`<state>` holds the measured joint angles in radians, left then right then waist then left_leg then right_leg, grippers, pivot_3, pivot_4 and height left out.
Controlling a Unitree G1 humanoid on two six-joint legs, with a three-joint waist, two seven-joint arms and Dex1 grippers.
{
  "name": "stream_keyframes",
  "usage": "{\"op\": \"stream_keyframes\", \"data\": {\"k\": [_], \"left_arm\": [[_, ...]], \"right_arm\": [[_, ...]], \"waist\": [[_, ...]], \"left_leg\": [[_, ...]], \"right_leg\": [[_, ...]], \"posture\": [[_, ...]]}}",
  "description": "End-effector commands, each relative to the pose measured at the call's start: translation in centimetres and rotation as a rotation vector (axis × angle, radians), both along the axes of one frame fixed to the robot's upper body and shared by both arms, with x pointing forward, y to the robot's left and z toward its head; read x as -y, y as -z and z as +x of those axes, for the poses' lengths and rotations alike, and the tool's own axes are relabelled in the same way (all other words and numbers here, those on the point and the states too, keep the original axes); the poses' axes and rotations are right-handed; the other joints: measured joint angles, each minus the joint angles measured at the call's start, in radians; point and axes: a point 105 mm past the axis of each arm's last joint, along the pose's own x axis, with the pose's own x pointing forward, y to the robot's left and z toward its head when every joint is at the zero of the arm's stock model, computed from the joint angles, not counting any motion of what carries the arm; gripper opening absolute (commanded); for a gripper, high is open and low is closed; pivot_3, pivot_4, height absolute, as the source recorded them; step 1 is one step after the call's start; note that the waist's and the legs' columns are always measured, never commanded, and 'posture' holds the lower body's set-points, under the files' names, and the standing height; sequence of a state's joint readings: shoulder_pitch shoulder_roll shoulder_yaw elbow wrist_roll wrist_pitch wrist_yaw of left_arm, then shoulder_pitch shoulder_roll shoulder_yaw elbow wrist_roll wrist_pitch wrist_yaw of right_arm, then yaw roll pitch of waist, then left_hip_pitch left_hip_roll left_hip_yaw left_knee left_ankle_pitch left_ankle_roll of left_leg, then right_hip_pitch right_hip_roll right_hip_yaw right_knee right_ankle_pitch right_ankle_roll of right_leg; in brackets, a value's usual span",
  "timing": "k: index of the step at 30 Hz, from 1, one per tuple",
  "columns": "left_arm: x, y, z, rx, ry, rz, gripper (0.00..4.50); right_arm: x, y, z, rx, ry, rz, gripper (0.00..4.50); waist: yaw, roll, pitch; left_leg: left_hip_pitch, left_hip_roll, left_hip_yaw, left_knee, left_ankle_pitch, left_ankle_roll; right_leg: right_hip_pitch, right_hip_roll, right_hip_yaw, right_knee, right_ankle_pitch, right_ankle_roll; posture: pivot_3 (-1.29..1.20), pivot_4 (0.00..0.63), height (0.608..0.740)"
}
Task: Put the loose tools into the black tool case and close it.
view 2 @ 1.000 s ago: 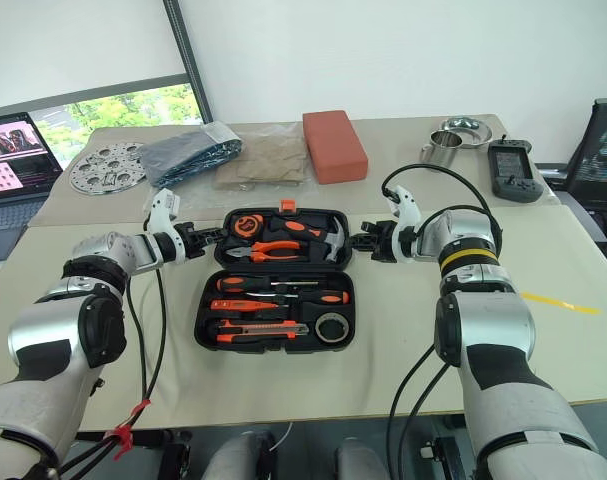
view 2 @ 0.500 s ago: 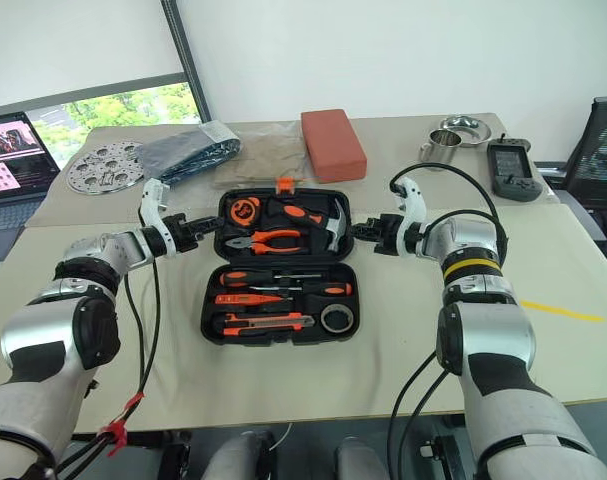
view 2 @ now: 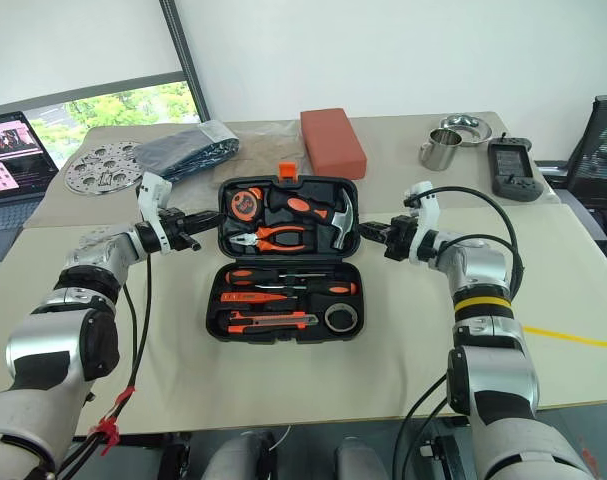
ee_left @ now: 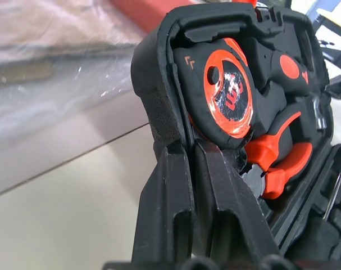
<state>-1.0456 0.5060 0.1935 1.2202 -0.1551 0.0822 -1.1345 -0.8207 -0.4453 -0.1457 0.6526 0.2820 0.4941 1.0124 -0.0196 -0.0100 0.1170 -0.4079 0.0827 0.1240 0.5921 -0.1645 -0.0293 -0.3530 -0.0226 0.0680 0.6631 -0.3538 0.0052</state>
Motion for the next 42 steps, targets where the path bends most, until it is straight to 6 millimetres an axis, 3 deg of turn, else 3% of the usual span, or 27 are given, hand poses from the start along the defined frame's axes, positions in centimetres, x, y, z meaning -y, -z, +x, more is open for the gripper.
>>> {"op": "stream_keyframes", "data": {"k": [1, 11, 21, 26, 29, 31, 33, 35, 36, 38, 41, 42], "left_arm": [[0.0, -0.9, -0.4, 0.142, 0.043, 0.105, 0.07], [-0.7, -1.8, -1.4, 0.439, 0.068, 0.331, 0.07], [-0.1, -3.9, -1.4, 0.671, 0.035, 0.433, 0.07], [-0.9, -1.9, -2.7, 0.716, 0.105, 0.596, 0.07], [-2.4, 1.0, -4.6, 0.716, 0.221, 0.789, 0.07], [-2.9, 1.8, -5.2, 0.733, 0.267, 0.873, 0.07], [-3.8, 3.8, -7.1, 0.783, 0.472, 1.118, 0.74], [-5.3, 5.8, -8.9, 0.763, 0.646, 1.255, 1.31], [-6.0, 6.3, -9.5, 0.744, 0.682, 1.287, 1.81], [-7.5, 6.0, -9.0, 0.714, 0.582, 1.311, 2.39], [-9.5, 5.5, -8.2, 0.673, 0.449, 1.363, 3.47], [-9.9, 5.5, -8.0, 0.651, 0.417, 1.360, 4.02]], "right_arm": [[-0.5, -3.2, -1.7, 0.253, -0.103, 0.009, 0.00], [-0.1, -3.0, -4.4, 0.516, -0.210, -0.197, 0.00], [-0.2, -4.6, -3.9, 0.715, -0.200, -0.292, 0.00], [-0.4, -3.8, -5.4, 0.840, -0.297, -0.423, 0.00], [-1.3, -2.0, -7.9, 0.956, -0.473, -0.571, 0.00], [-1.4, -0.9, -8.7, 0.993, -0.550, -0.646, 0.00], [-0.8, 1.0, -9.7, 1.024, -0.643, -0.781, 0.70], [0.4, 2.7, -10.4, 0.995, -0.694, -0.854, 1.31], [1.0, 3.3, -10.6, 0.965, -0.701, -0.870, 1.77], [2.8, 4.5, -11.2, 0.852, -0.711, -0.906, 2.39], [4.0, 5.3, -12.2, 0.722, -0.695, -0.875, 2.48], [4.0, 5.2, -12.4, 0.686, -0.672, -0.836, 2.48]], "waist": [[0.001, 0.000, 0.000], [0.001, 0.000, 0.000], [0.007, 0.000, 0.000], [0.007, 0.000, 0.000], [0.006, 0.000, 0.000], [0.004, 0.000, 0.000], [0.003, 0.000, 0.000], [0.001, 0.000, 0.000], [0.001, -0.001, 0.001], [0.005, -0.003, 0.002], [0.007, -0.004, 0.002], [0.006, -0.004, 0.002]], "left_leg": [[0.001, 0.000, 0.000, 0.000, 0.000, 0.000], [0.003, 0.001, 0.000, 0.001, 0.000, 0.002], [0.002, 0.000, 0.001, 0.001, 0.000, 0.005], [0.002, 0.000, 0.001, 0.001, 0.001, 0.004], [0.003, 0.001, 0.002, 0.000, 0.001, 0.004], [0.006, 0.001, 0.004, -0.001, 0.000, 0.006], [0.009, 0.001, 0.005, -0.001, -0.002, 0.008], [0.011, 0.002, 0.007, 0.000, -0.005, 0.013], [0.013, 0.002, 0.010, -0.001, -0.006, 0.015], [0.022, 0.002, 0.013, -0.001, -0.009, 0.019], [0.032, 0.002, 0.016, -0.002, -0.013, 0.026], [0.034, 0.002, 0.016, -0.001, -0.014, 0.027]], "right_leg": [[0.001, 0.000, 0.000, 0.000, 0.000, 0.000], [0.002, 0.001, 0.001, -0.001, 0.000, 0.000], [0.001, 0.000, 0.002, 0.000, 0.000, 0.000], [0.001, 0.000, 0.002, -0.001, 0.000, 0.000], [0.002, 0.000, 0.002, -0.001, 0.000, 0.000], [0.003, 0.000, 0.003, -0.001, 0.000, 0.000], [0.005, 0.000, 0.004, -0.001, 0.000, 0.000], [0.005, -0.001, 0.005, -0.003, 0.000, 0.000], [0.008, -0.002, 0.007, -0.004, 0.000, 0.000], [0.018, -0.006, 0.008, -0.008, 0.000, 0.000], [0.029, -0.019, 0.004, -0.011, 0.000, 0.000], [0.032, -0.021, 0.004, -0.013, 0.000, 0.000]], "posture": [[0.00, 0.150, 0.740], [0.00, 0.150, 0.740], [0.00, 0.150, 0.740], [0.00, 0.150, 0.740], [0.00, 0.150, 0.740], [0.00, 0.150, 0.740], [0.00, 0.150, 0.740], [0.00, 0.150, 0.740], [0.00, 0.150, 0.740], [0.00, 0.150, 0.740], [0.00, 0.150, 0.740], [0.00, 0.150, 0.740]]}}
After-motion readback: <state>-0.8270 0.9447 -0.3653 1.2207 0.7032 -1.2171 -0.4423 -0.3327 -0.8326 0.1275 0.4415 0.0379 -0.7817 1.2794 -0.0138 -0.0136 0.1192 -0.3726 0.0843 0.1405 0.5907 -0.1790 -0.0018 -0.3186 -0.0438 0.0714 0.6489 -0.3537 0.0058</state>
